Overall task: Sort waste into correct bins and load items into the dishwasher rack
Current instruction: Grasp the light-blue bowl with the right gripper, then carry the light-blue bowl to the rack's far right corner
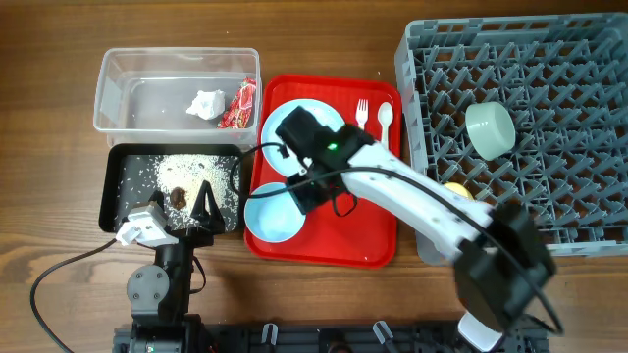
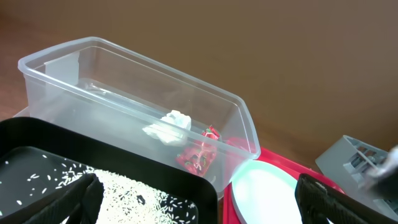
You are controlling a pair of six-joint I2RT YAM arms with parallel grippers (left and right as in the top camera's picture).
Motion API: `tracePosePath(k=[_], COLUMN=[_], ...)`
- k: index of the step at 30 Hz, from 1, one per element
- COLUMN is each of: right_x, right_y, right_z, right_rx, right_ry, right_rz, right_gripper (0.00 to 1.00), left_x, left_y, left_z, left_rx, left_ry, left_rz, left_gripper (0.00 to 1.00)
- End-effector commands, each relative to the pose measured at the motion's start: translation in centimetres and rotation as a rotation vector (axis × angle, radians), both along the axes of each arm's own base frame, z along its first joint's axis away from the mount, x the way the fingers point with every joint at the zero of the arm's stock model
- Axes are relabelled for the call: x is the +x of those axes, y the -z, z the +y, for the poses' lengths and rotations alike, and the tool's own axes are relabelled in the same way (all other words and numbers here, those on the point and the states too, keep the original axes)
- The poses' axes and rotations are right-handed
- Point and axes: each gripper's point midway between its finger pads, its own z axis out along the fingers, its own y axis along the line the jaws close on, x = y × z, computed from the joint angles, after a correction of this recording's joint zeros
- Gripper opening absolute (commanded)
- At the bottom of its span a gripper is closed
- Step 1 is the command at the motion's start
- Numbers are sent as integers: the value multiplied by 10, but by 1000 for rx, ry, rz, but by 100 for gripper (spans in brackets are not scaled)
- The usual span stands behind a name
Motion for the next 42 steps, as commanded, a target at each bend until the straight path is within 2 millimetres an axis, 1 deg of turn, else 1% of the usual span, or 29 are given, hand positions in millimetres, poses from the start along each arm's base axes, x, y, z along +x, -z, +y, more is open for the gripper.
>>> tracePosePath(k=[1,3,4,7,9,11,12,14,15,16,17,18,19,20,21,23,24,25,26,27,29,30,31,32,33,34,35,39,42], right_x=[-12,-13,-13,-11,-5,-3,-3,1,5,7,10,16,27,36,46,63,67,70,69,67,61,59,55,51,47,42,37,29,24], right_y=[32,45,48,51,52,53,52,51,47,40,30,12,-16,-37,-65,-128,-151,-196,-214,-233,-257,-263,-271,-275,-278,-278,-275,-257,-238], right_z=[6,6,5,4,-1,-3,-4,-13,-19,-21,-23,-26,-35,-45,-61,-108,-129,-174,-194,-222,-271,-289,-315,-335,-351,-377,-396,-449,-479], right_rx=[-2,-20,-25,-36,-69,-80,-81,-128,-153,-154,-151,-141,-141,-146,-158,-203,-229,-310,-355,-426,-569,-634,-739,-814,-864,-912,-936,-944,-973], right_ry=[-25,-24,-24,-15,31,39,40,76,95,96,102,113,176,236,321,528,600,716,770,839,956,995,1041,1082,1124,1196,1256,1421,1493], right_rz=[111,132,137,129,104,92,93,66,33,13,-16,-71,-174,-255,-369,-621,-716,-900,-968,-1043,-1128,-1146,-1159,-1160,-1153,-1127,-1097,-983,-896], right_gripper=[51,48,45,21,17,11,4,4,4,4,4,4,4,4,4,4,4,4,4,4,5,4,4,4,4,4,5,4,4], left_x=[0,0,0,0,0,0,0,0,0,0,0,0,0,0,0,0,0,0,0,0,0,0,0,0,0,0,0,0,0], left_y=[1,1,1,1,1,1,1,1,1,1,1,1,1,1,1,1,1,1,1,1,1,1,1,1,1,1,1,1,1], left_z=[0,0,0,0,0,0,0,0,0,0,0,0,0,0,0,0,0,0,0,0,0,0,0,0,0,0,0,0,0], left_rx=[-2,-2,-2,-2,-2,-2,-2,-2,-2,-2,-2,-2,-2,-2,-2,-2,-2,-2,-2,-2,-2,-2,-2,-2,-2,-2,-2,-2,-2], left_ry=[2,2,2,2,2,2,2,2,2,2,2,2,2,2,2,2,2,2,2,2,2,2,2,2,2,2,2,2,2], left_rz=[-3,-3,-3,-3,-3,-3,-3,-3,-3,-3,-3,-3,-3,-3,-3,-3,-3,-3,-3,-3,-3,-3,-3,-3,-3,-3,-3,-3,-3], left_gripper=[100,100,100,100,100,100,100,100,100,100,100,100,100,100,100,100,100,100,100,100,100,100,100,100,100,100,100,100,100])
